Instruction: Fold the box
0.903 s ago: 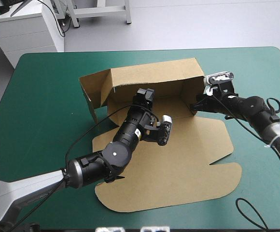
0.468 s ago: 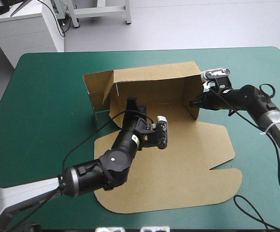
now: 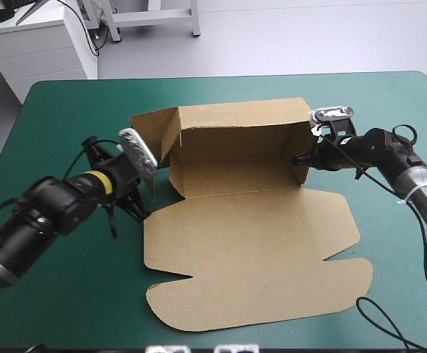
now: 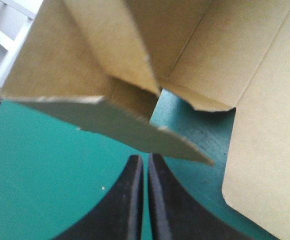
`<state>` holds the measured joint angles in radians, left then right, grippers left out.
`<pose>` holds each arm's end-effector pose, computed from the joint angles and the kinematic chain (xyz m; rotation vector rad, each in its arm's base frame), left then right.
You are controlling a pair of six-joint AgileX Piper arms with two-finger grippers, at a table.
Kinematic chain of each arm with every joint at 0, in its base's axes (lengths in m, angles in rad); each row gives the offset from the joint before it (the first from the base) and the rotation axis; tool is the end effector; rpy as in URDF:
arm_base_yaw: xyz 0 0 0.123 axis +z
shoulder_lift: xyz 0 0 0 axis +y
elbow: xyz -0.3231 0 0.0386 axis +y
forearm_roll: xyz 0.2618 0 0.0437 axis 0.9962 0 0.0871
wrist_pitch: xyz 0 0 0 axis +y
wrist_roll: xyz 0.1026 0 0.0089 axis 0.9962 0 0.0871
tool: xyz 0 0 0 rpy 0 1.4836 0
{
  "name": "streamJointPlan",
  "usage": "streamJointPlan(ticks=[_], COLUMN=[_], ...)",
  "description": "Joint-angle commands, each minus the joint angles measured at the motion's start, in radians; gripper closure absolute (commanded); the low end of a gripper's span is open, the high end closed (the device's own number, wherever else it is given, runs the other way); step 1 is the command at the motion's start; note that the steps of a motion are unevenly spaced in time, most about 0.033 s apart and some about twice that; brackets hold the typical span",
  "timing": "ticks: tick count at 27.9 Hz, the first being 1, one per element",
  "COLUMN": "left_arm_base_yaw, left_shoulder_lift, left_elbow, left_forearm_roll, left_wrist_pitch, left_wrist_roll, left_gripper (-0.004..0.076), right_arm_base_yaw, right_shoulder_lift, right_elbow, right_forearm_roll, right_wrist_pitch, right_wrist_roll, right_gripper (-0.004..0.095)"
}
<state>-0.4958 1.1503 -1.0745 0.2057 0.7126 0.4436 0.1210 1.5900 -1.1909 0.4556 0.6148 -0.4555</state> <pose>0.2232 -0.1051 0.3924 1.1171 1.9674 0.2070 0.3608 0.0702 0.3072 -0.3509 2.4116 0.3343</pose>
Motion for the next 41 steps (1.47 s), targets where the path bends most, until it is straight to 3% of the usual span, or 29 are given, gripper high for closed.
streamJointPlan(ticks=[1, 9, 12, 15, 23, 36, 41], left_arm_base_yaw=[0.242, 0.803, 0.926, 1.002, 1.014, 1.014, 1.014], left_shoulder_lift=[-0.069, -0.043, 0.01, 0.089, 0.159, 0.159, 0.159], left_elbow=[-0.034, -0.007, 0.015, 0.022, 0.022, 0.02, 0.02], left_forearm_roll=[-0.42, -1.132, -1.366, -1.45, -1.482, -1.482, -1.484], left_wrist_pitch=[-0.068, 0.023, 0.076, 0.155, 0.196, 0.145, 0.145], left_wrist_roll=[0.283, 0.663, 0.733, 0.733, 0.784, 0.804, 0.821], left_gripper=[0.0713, 0.0713, 0.0713, 0.0713, 0.0716, 0.0716, 0.0716], right_arm_base_yaw=[0.001, 0.001, 0.001, 0.001, 0.001, 0.032, 0.042], right_shoulder_lift=[-0.037, -0.037, -0.037, -0.037, -0.039, -0.041, -0.057], right_elbow=[-0.025, -0.026, -0.031, -0.045, -0.171, -0.286, -0.298], right_forearm_roll=[-0.023, -0.056, -0.058, -0.062, -0.159, -0.213, -0.292], right_wrist_pitch=[-0.015, -0.017, 0.005, 0.031, 0.214, 0.612, 0.633], right_wrist_roll=[0.028, 0.058, 0.076, 0.092, 0.185, 0.254, 0.309], right_gripper=[0.0925, 0.0925, 0.0925, 0.0925, 0.0919, 0.0919, 0.0919])
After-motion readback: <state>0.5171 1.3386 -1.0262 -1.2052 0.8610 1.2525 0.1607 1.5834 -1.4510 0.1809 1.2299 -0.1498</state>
